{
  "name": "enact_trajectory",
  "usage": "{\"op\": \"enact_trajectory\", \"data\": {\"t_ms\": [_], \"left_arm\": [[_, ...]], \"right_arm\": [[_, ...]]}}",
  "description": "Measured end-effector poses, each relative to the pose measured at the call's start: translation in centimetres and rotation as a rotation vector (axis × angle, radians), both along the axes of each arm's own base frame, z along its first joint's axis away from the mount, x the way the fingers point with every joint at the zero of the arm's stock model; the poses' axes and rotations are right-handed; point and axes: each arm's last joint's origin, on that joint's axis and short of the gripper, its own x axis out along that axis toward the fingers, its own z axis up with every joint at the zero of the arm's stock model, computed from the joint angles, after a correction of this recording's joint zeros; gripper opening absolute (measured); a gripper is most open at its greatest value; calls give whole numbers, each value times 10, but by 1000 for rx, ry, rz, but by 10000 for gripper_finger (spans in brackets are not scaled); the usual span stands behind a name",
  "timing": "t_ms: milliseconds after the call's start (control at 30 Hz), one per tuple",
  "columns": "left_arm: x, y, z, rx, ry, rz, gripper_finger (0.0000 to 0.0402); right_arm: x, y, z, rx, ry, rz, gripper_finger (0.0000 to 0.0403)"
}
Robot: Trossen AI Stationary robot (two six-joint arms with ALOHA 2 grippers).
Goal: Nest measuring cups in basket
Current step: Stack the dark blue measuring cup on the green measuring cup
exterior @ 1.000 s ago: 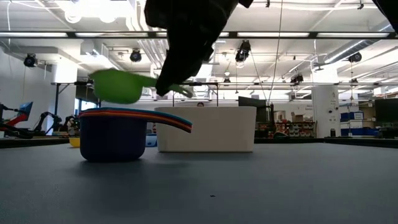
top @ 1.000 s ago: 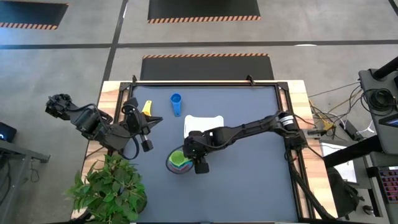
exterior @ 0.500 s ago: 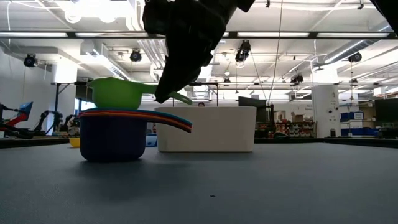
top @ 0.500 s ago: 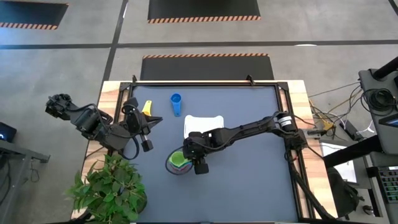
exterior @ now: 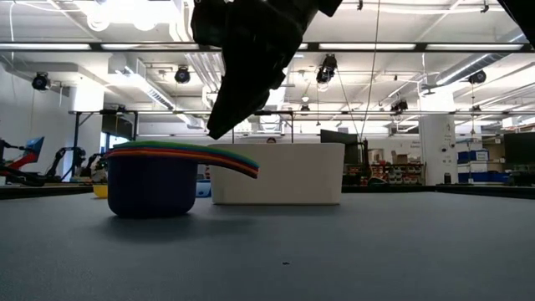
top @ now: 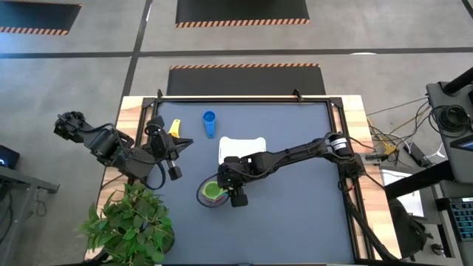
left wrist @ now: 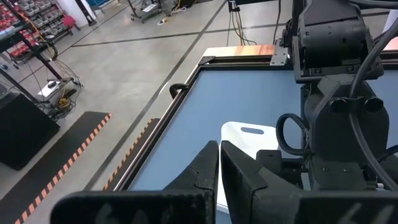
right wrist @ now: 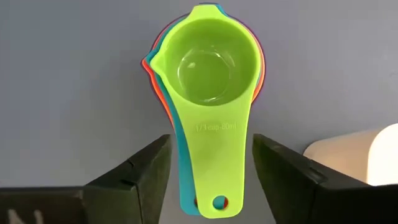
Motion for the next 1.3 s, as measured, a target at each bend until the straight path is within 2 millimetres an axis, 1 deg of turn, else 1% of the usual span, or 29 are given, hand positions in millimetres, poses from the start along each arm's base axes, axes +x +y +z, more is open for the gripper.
{"op": "enact_trajectory", "data": {"t_ms": [333, 400, 500, 633, 700, 800, 900, 1067, 1167, 1300], "left_arm": [[0, 0, 0, 0, 0, 0, 0], [0, 0, 0, 0, 0, 0, 0], [0, 0, 0, -1, -1, 0, 0], [0, 0, 0, -3, -4, 1, 0], [1, 0, 1, -5, -8, 3, 0], [2, 2, 4, -13, -20, 13, 0], [3, 7, 10, -40, -30, 15, 0], [12, 17, 18, -77, -23, 7, 0], [22, 23, 21, -80, -12, 19, 0], [36, 30, 27, -97, 16, -16, 0]], "right_arm": [[-1, 0, 2, -13, -4, 20, 215], [-3, 0, 7, -22, -9, 34, 215], [-11, -1, 22, -35, -24, 56, 215], [-28, -4, 45, -58, -24, 45, 215], [-40, -5, 56, -88, -36, 21, 215], [-59, -7, 68, -120, -61, -21, 215], [-76, -9, 75, -108, -80, -49, 215], [-102, -9, 80, -101, -177, -70, 215], [-115, -9, 80, -96, -259, -71, 215], [-132, -10, 77, -96, -351, -60, 215]]}}
